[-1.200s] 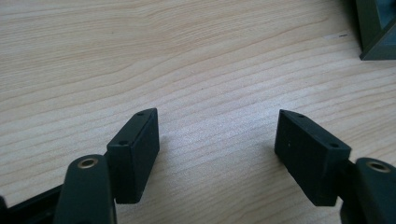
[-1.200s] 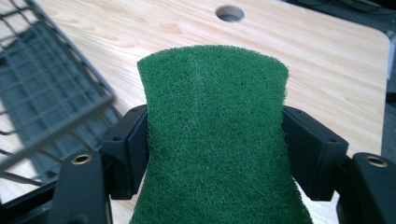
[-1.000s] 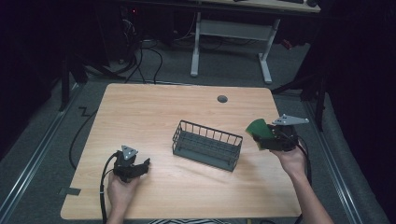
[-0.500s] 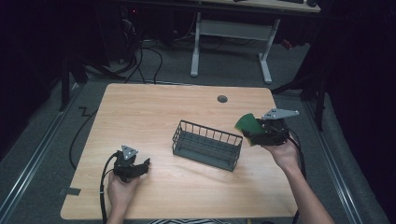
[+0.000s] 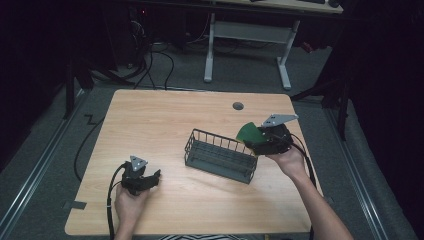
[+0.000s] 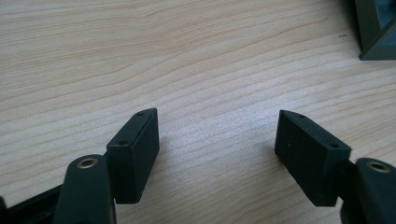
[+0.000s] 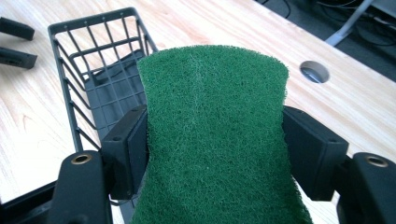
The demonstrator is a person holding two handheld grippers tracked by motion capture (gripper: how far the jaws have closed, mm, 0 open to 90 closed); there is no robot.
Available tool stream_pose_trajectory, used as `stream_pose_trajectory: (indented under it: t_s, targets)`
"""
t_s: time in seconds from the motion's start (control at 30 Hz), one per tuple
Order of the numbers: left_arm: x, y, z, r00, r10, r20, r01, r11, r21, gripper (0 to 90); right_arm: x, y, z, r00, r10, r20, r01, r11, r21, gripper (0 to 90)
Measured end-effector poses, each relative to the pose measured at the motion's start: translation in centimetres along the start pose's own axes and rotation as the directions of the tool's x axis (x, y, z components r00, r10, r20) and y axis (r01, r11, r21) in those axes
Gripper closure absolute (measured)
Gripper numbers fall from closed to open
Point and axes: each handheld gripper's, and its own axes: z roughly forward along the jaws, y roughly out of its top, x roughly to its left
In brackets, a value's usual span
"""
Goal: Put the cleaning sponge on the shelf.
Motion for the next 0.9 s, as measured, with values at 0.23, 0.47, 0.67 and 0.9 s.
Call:
stream_pose_trajectory:
  t_s: [0.23,0.47,0.67,0.9]
  targets:
    - [0.0,0.0,0.0,1.0000,0.001,0.000,-0.001,1.0000,0.000,31.1,0.3,0.0,1.1,0.9997,-0.010,-0.021,0.010,0.9998,0.019,30.1]
    - [0.0,0.0,0.0,1.0000,0.001,0.000,-0.001,1.0000,0.000,31.1,1.0,0.1,1.9,0.9982,-0.041,-0.043,0.042,0.9987,0.027,30.0]
    - [0.0,0.0,0.0,1.0000,0.001,0.000,-0.001,1.0000,0.000,31.1,1.3,0.0,2.1,0.9970,-0.056,-0.054,0.058,0.9977,0.036,29.9]
    - [0.0,0.0,0.0,1.0000,0.001,0.000,-0.001,1.0000,0.000,31.1,1.6,0.0,2.4,0.9953,-0.062,-0.075,0.065,0.9968,0.045,29.8]
